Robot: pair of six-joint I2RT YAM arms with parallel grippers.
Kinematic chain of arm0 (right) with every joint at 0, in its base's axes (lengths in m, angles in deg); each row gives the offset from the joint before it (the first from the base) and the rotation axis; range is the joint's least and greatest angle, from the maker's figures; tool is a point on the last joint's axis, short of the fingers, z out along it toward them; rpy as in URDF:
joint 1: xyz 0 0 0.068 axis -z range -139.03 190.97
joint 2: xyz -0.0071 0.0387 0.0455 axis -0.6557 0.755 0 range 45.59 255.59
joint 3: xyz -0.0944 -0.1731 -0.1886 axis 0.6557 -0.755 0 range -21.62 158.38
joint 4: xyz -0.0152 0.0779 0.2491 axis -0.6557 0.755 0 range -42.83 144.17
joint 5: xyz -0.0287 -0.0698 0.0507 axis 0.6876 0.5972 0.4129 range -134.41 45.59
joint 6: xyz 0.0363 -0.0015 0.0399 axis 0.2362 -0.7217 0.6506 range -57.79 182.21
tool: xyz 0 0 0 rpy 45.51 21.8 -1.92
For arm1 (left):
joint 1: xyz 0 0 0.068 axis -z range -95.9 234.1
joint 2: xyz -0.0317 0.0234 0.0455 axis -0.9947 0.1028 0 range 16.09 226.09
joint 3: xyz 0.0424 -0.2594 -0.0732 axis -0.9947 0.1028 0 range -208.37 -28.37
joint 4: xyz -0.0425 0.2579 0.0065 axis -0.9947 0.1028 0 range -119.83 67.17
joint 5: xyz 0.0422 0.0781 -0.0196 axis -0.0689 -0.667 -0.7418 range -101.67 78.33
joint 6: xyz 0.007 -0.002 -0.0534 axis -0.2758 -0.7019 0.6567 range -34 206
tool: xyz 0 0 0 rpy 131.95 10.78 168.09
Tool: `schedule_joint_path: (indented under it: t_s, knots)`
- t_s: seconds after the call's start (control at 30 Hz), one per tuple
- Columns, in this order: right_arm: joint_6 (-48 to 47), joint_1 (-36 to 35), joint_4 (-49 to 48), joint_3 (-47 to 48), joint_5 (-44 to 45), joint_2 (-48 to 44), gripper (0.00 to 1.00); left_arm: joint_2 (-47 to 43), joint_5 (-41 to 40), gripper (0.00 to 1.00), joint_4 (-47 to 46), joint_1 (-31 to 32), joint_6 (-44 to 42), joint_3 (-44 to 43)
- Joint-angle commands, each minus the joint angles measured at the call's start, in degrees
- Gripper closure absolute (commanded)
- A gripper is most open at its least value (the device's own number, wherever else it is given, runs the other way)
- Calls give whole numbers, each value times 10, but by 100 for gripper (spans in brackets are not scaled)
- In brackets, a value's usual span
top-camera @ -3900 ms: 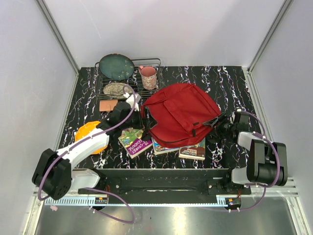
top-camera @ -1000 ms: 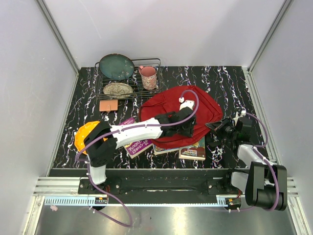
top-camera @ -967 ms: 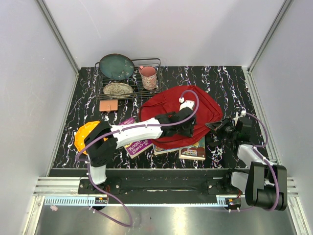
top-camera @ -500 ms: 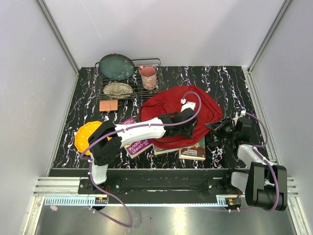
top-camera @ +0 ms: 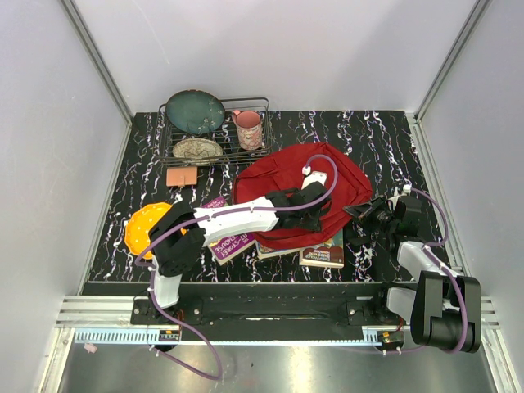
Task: Pack the student bag
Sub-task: Unzip the student bag at the center of the board.
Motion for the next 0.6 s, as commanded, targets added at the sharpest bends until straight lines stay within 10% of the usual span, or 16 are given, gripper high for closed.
schedule_joint_path:
  t_s: [0.0,0.37,0.57]
  knots:
    - [-6,-8,-9,25,-28,-12,98,4,-4,93,-7,3,-5,-25]
    - [-6,-8,-8,28,-30,-9,97,10,2,100,-12,3,-10,-22]
    - [-8,-8,-4,30,-30,-7,96,10,13,75,-21,3,-12,-19]
